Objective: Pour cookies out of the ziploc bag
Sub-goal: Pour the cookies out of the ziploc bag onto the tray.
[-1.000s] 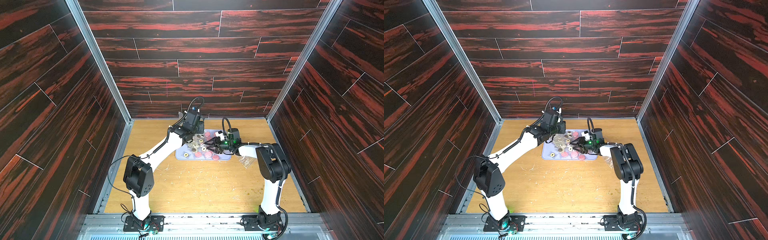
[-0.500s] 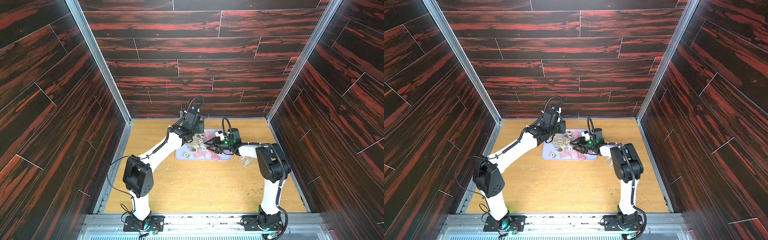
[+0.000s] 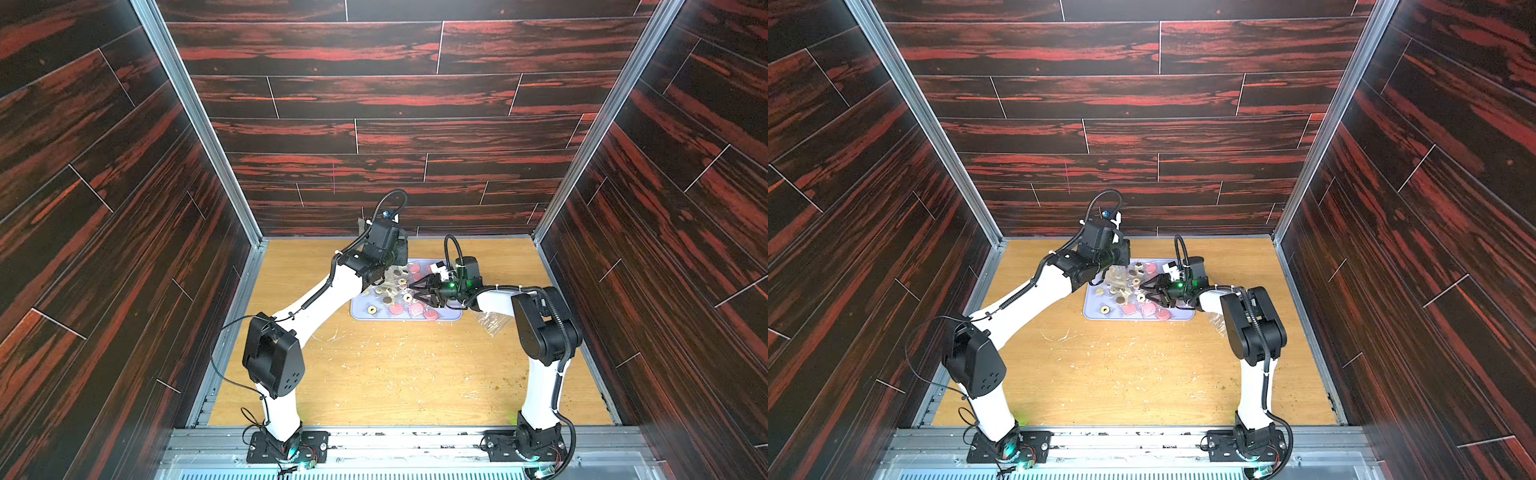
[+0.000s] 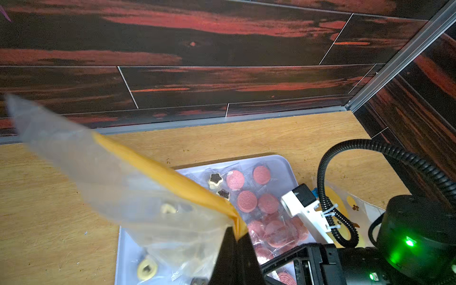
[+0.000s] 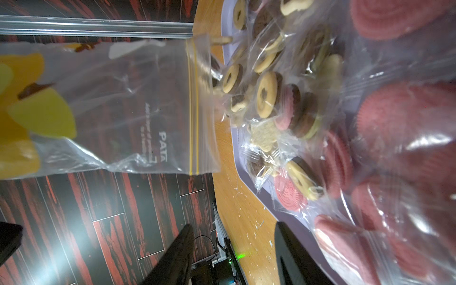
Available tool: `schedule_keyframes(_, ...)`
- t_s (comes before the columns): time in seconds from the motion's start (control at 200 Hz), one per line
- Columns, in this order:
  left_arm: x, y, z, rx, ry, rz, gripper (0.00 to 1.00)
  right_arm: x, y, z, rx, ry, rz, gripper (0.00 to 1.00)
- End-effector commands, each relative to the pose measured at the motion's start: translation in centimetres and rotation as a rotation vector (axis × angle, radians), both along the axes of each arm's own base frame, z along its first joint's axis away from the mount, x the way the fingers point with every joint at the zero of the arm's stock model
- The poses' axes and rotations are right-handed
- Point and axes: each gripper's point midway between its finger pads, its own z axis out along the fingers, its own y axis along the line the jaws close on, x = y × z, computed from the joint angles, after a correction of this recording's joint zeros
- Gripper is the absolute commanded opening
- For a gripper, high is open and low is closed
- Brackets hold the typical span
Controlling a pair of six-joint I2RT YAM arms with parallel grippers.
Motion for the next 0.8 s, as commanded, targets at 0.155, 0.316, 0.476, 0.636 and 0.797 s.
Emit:
schedule_keyframes(0.155,-0.7,0.4,3.1,-0.041,-0.055,0.01,0.0,0.4,0.1,3.4,0.023,-0.079,0.004,0.55)
schedule_keyframes(0.316,-0.9,0.5,3.0,-0.039,-0.049,0.006,0.0,0.4,0.0,3.3,0.023,-0.077,0.003,0.55)
schedule_keyframes(0.476,-1.3,0.4,3.2,-0.051,-0.042,-0.003,0.0,0.3,0.0,3.3,0.021,-0.076,0.003,0.55)
schedule_keyframes(0.636,-2.0,1.2,4.6,-0.047,-0.064,0.007,0.0,0.3,-0.2,3.7,0.016,-0.091,-0.005,0.55)
schedule_keyframes(0.797,-2.4,2.4,5.0,-0.007,-0.086,0.035,0.0,-0.2,-0.5,5.0,-0.008,-0.137,-0.002,0.56)
